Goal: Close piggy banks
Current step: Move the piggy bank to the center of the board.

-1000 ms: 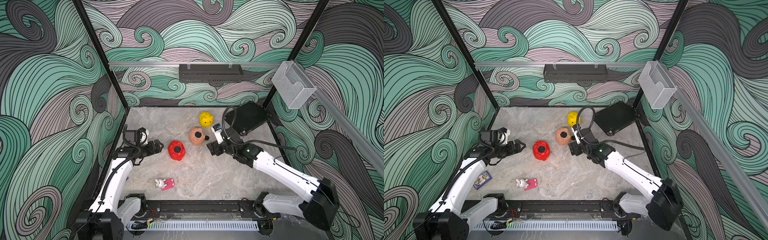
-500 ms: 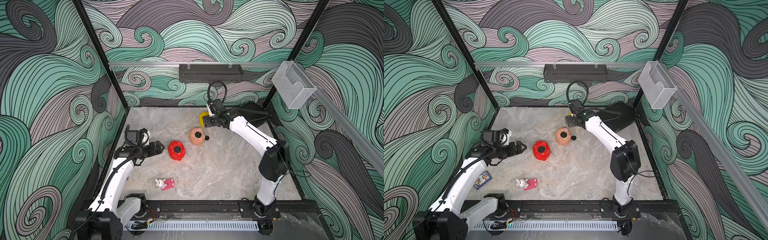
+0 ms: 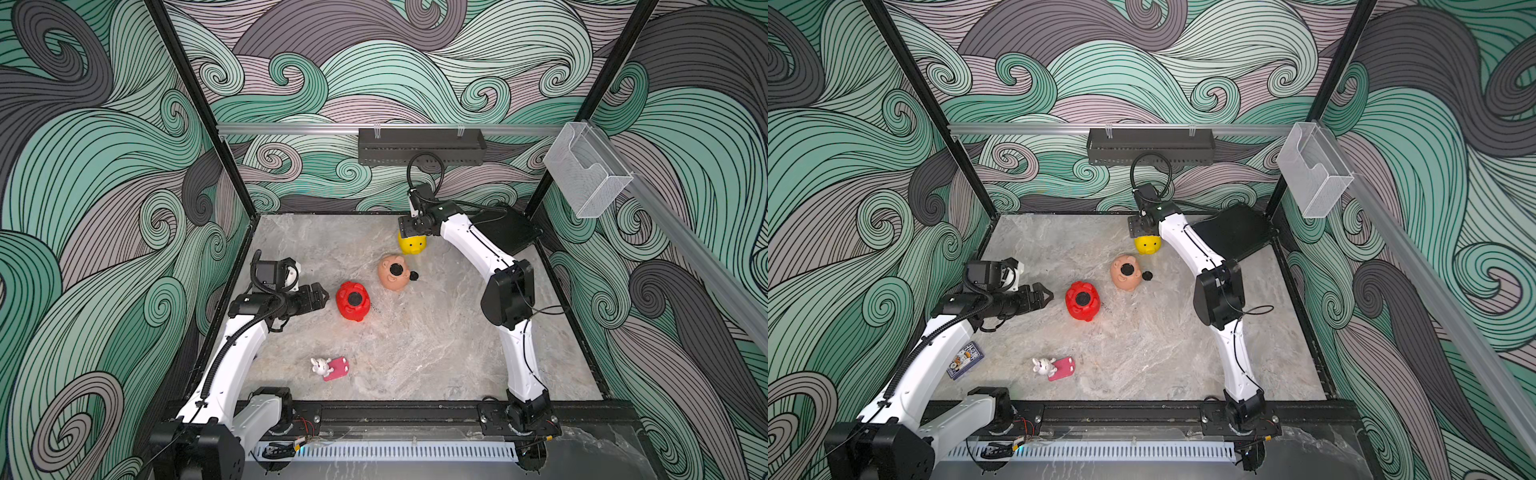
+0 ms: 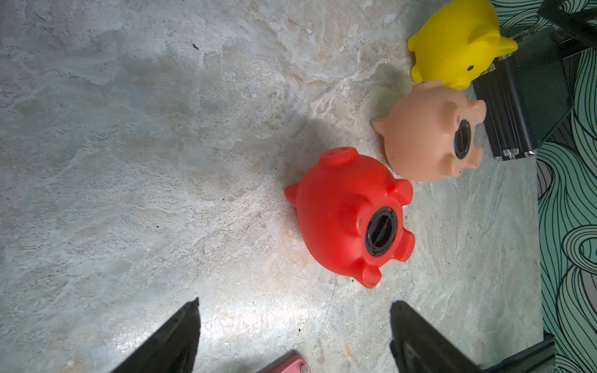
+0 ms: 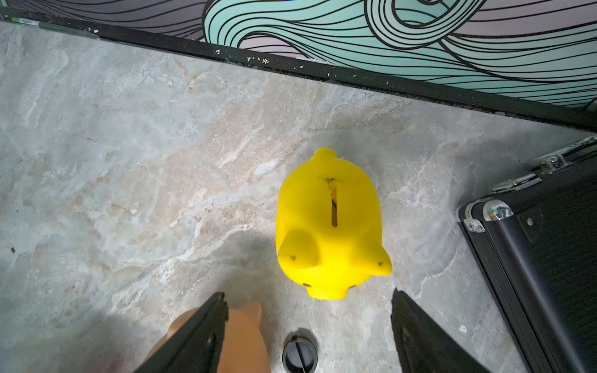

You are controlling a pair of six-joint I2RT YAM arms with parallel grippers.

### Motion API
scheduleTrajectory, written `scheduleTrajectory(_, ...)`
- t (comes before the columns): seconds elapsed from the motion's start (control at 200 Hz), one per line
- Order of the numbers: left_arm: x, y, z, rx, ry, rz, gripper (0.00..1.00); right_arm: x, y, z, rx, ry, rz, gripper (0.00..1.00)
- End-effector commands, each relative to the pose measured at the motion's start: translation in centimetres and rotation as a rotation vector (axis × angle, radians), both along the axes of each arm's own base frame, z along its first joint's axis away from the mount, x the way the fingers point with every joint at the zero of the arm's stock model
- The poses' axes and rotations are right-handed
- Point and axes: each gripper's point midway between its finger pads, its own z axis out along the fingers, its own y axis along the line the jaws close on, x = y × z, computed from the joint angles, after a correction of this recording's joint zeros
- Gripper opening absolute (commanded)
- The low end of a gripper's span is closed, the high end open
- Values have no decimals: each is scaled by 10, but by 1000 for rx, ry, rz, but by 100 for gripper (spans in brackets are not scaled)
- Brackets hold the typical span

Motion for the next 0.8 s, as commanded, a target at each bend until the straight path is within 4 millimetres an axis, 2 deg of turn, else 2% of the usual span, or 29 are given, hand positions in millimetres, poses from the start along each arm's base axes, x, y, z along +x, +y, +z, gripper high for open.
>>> scheduleTrajectory(0.0,3,1,10,24,-10,-8,91,8,-7,-6,-15,19,-7,80)
scheduleTrajectory(0.315,2,3,9,38,0,-1,91,35,-8,-19,-25,-6,-2,81)
scheduleTrajectory(0.58,3,1,9,33,-3,-4,91,46,-6,-33,5,10,1,78)
scheduleTrajectory(0.796,2,2,8,34,-2,-5,91,44,-1,-53,11,51,36,76)
